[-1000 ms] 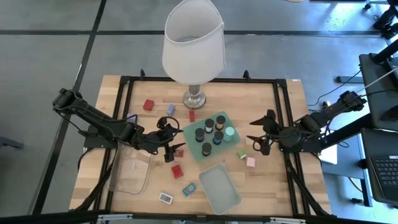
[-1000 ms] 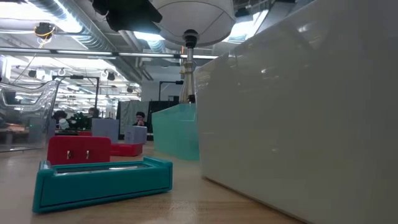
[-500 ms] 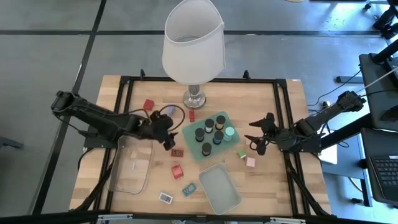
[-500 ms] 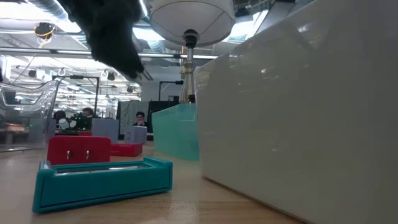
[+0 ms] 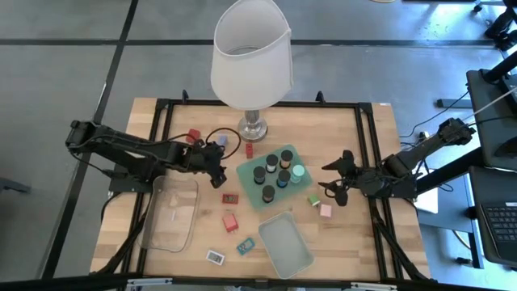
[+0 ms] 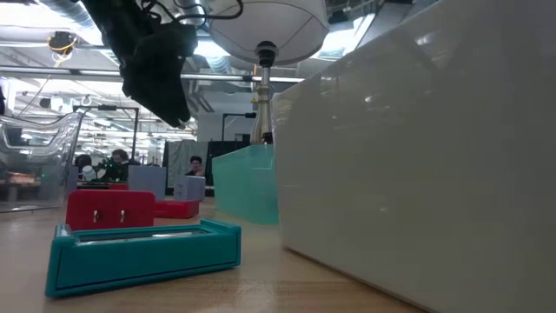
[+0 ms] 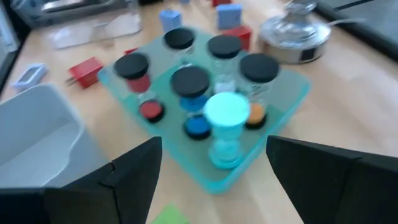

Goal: Pick & Place Office items
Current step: Put the bottom blue charger adapter into the transparent bin

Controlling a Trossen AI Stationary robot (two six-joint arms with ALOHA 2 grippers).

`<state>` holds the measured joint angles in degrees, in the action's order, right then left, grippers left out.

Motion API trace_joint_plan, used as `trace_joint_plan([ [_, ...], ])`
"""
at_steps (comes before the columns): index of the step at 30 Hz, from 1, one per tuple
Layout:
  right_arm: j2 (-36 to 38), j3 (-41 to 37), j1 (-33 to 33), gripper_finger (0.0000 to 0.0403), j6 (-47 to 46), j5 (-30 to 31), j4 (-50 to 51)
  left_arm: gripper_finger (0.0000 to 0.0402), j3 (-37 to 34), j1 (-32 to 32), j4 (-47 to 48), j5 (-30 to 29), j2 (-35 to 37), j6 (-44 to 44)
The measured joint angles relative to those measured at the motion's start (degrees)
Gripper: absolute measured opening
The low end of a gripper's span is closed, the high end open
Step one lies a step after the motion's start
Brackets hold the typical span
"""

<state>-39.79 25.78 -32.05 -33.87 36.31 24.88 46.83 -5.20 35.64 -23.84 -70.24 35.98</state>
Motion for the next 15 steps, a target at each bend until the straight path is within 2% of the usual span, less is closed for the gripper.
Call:
trace_joint_plan([
  [6,-0.02,0.0,0.0,0.0291,0.0,-7.12,0.0,0.0253,0.0,0.07,0.35,-2.57,0.0,2.37],
  [15,-0.02,0.0,0.0,0.0291,0.02,-11.92,0.0,0.0254,0.0,0.05,1.86,1.08,0.0,-0.5],
])
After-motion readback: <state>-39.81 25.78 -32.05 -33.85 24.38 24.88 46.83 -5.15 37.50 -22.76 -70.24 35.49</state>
